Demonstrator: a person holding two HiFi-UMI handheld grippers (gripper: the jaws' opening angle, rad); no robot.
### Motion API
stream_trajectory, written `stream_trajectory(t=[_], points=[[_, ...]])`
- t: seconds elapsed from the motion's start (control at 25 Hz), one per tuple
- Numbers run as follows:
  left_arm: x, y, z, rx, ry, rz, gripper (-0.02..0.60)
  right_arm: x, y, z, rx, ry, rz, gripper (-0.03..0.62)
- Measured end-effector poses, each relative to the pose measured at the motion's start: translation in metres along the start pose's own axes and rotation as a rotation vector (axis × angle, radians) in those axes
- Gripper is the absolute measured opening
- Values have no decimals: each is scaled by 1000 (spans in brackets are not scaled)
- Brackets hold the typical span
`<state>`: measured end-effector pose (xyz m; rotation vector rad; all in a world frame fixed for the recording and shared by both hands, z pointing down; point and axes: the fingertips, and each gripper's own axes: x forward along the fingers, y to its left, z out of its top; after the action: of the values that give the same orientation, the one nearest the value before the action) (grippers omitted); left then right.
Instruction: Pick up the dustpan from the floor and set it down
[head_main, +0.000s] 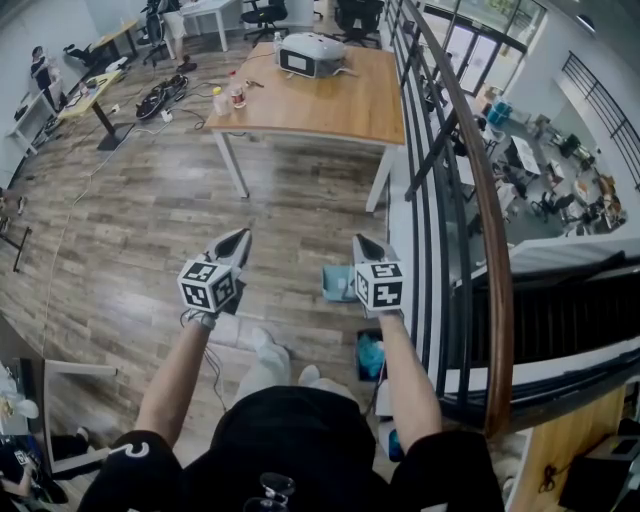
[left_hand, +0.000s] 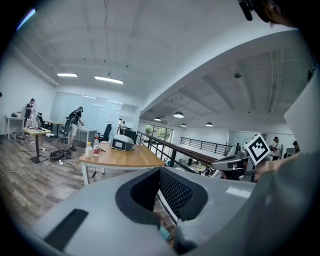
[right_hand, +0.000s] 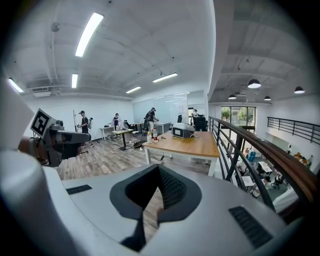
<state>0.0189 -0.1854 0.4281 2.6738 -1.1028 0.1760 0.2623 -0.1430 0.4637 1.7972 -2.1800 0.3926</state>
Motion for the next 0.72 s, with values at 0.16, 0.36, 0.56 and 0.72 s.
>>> stream_trajectory(t=[0.16,0.36,0.56,0.72], points=[[-1,2,0,1,-1,3,-2,0,5,-3,8,15,9,-6],[-2,1,1,2,-4,3,-2,0,4,-5,3,10,7,-6],[0,1,2,-3,-9,8,-2,-1,5,-5,0,9,11,-6],[1,-2,3,1,-11,6,-2,-2,4,-5,-1,8,14,-5]])
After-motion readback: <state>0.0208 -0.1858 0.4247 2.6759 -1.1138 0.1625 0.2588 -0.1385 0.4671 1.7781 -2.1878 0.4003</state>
